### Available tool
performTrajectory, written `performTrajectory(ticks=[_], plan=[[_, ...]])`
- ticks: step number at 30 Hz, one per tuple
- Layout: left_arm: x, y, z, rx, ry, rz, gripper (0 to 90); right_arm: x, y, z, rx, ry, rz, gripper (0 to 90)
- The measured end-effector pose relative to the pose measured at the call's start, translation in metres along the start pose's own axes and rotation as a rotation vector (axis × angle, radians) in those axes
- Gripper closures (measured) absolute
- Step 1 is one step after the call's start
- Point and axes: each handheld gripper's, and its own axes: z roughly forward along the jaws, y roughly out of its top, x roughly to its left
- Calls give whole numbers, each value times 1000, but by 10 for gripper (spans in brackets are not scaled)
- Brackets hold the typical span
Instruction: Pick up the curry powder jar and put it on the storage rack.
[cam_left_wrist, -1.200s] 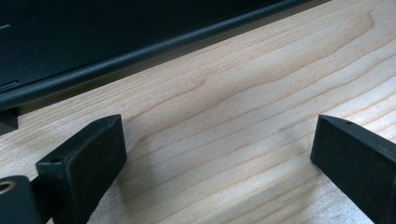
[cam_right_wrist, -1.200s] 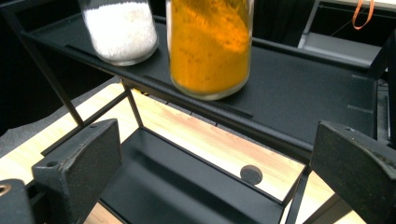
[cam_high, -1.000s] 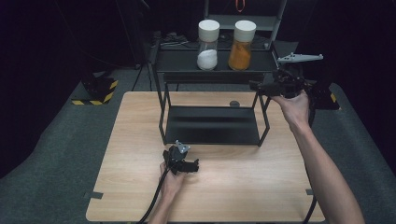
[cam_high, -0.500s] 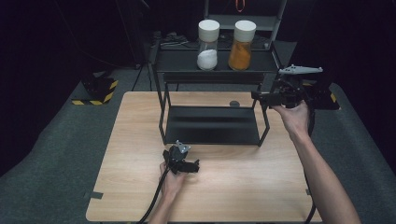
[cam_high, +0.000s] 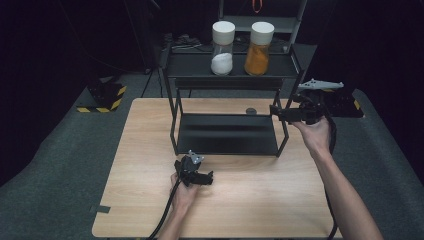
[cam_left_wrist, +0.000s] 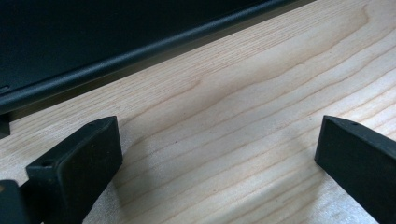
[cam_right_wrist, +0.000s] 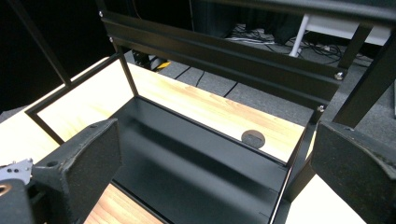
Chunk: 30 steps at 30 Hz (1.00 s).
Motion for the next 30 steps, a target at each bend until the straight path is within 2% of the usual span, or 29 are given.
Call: performTrajectory(ticks=[15, 30], plan=[[2, 1, 1, 0, -10, 9, 4, 4, -28, 12, 24, 10, 0, 19], [3, 1, 1, 0, -11, 11, 4, 3, -62, 23, 34, 16, 37, 22]])
